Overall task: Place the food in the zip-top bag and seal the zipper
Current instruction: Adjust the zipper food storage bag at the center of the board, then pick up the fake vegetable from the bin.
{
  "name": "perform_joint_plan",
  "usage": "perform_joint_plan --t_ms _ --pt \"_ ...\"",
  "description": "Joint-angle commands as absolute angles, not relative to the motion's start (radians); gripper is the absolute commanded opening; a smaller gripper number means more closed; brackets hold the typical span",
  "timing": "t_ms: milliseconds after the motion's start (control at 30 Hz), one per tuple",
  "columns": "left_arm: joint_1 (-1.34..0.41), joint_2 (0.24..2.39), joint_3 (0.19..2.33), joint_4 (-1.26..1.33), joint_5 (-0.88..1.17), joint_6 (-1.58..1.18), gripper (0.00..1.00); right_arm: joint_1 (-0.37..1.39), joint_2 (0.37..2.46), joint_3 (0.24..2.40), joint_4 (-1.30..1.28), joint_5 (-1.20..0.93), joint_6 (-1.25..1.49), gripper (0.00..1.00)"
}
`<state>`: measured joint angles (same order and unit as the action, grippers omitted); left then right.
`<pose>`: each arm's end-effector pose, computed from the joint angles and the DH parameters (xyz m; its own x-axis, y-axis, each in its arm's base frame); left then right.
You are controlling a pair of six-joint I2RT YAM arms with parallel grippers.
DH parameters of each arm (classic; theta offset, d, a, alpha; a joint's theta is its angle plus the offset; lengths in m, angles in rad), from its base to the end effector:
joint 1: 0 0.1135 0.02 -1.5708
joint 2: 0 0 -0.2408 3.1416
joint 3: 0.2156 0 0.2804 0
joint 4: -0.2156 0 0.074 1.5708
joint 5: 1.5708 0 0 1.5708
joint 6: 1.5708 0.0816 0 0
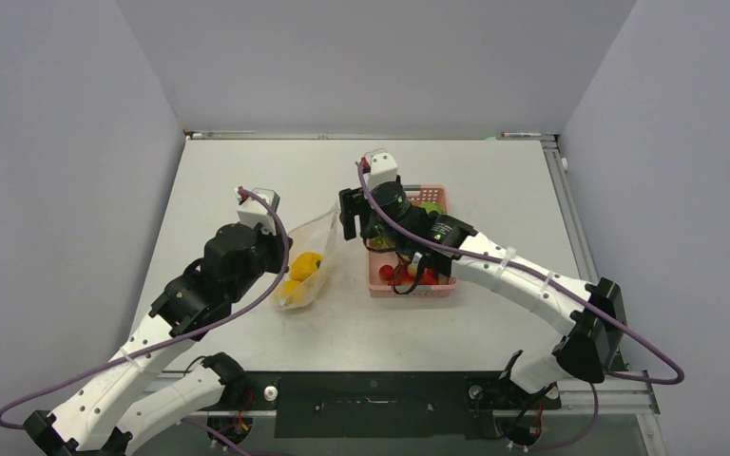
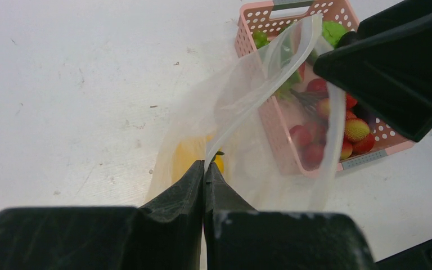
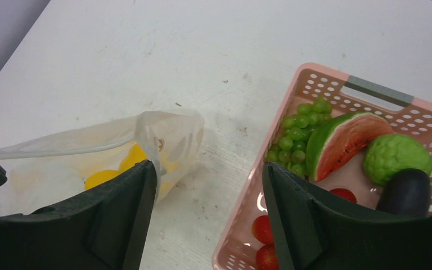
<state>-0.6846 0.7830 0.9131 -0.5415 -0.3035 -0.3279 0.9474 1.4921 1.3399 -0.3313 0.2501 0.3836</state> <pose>0.2109 -0.1407 0.3176 -0.4193 -0.0545 -0.9062 0.2707 0.9453 -0.1820 0.2595 0.3263 0.3002 -0.4982 -0.0717 -0.8641 -0.5093 0.8308 0.2247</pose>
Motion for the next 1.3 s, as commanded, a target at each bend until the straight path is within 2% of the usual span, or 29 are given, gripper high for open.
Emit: perform_joint_plan --t_ms 0,267,567,1267 --pt "-0.675 0.782 0.94 -0.511 -0.299 -0.321 0.0 0.879 1.411 1.321 -0.352 0.317 0.364 0.69" --pt "-0.671 0.782 0.939 -0.513 -0.303 -0.322 0.0 0.77 1.431 1.304 -0.382 0.35 0.348 0.76" --pt "-0.672 0.778 0.939 -0.515 -0.309 -0.322 0.0 0.752 1.453 1.3 -0.35 0.296 0.349 0.82" --pt "-0.67 0.744 0.954 -0.552 -0.45 -0.311 0.0 0.598 1.675 1.413 -0.447 0.342 0.291 0.85"
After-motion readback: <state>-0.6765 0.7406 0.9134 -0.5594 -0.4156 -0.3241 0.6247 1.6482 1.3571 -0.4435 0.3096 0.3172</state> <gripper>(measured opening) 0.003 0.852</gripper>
